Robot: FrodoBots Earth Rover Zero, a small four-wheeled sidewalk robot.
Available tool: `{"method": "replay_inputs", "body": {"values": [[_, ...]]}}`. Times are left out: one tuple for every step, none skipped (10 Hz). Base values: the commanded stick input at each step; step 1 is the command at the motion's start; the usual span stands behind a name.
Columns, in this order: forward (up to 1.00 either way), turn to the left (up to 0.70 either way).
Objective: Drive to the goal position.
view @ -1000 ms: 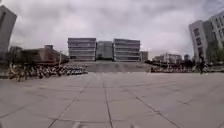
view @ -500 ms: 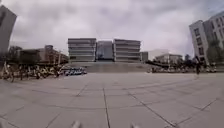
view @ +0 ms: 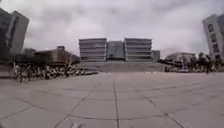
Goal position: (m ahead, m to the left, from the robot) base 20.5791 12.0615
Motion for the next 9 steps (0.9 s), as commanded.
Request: {"method": "replay_inputs", "body": {"values": [[0.70, 0.00], [0.70, 0.00], [0.70, 0.00], [0.70, 0.00], [0.70, 0.00], [0.70, 0.00], [0.70, 0.00], [0.70, 0.00], [0.70, 0.00]]}}
